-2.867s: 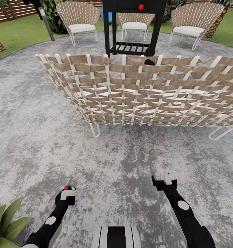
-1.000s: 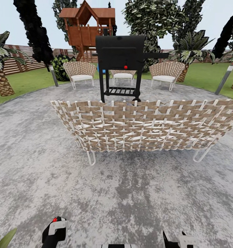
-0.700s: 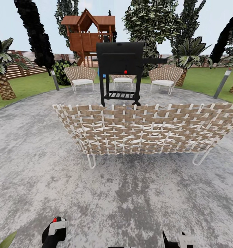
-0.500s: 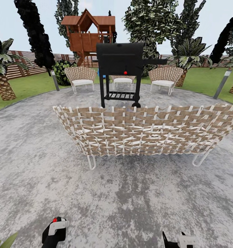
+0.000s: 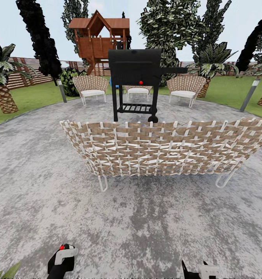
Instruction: Pick up the pesticide atomizer in the garden and spray insectifuge to fully cover both potted plants in the garden.
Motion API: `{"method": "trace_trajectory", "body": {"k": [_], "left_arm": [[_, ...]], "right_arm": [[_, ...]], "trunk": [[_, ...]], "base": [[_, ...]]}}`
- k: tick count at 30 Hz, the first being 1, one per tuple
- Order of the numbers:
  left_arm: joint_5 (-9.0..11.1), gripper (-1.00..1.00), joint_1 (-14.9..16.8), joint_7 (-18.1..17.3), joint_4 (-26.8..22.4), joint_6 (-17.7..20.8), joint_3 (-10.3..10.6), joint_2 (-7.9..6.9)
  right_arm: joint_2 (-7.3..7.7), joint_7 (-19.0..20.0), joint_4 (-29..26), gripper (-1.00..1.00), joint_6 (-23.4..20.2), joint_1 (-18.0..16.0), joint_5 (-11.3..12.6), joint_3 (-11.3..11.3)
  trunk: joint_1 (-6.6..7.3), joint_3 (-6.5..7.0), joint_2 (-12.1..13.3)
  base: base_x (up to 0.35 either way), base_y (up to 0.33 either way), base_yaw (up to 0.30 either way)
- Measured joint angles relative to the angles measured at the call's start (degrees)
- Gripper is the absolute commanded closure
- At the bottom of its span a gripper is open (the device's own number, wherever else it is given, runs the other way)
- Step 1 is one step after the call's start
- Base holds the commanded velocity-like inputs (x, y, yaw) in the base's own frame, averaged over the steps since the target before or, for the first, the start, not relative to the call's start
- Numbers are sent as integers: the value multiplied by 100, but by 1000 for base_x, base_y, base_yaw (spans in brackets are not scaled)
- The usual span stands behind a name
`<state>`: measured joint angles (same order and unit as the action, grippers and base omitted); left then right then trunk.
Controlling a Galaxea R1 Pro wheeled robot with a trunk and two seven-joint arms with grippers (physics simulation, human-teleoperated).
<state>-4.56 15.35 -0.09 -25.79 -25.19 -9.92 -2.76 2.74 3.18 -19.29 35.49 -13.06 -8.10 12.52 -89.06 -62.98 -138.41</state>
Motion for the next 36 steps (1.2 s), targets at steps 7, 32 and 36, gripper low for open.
{"method": "trace_trajectory", "body": {"k": [7,32,36], "left_arm": [[-6,100,0,0,1,-1,3,0],[-37,100,-2,-8,-2,5,21,8],[-37,100,-2,-8,-2,5,22,8]], "right_arm": [[1,0,1,-100,0,0,1,0],[-13,0,11,-100,1,-2,-6,0],[-10,0,11,-100,1,-2,-5,0]], "trunk": [[-1,0,0],[-2,0,0],[-2,0,0]], "base": [[-215,-153,0],[-253,-152,192],[-310,-86,278]]}}
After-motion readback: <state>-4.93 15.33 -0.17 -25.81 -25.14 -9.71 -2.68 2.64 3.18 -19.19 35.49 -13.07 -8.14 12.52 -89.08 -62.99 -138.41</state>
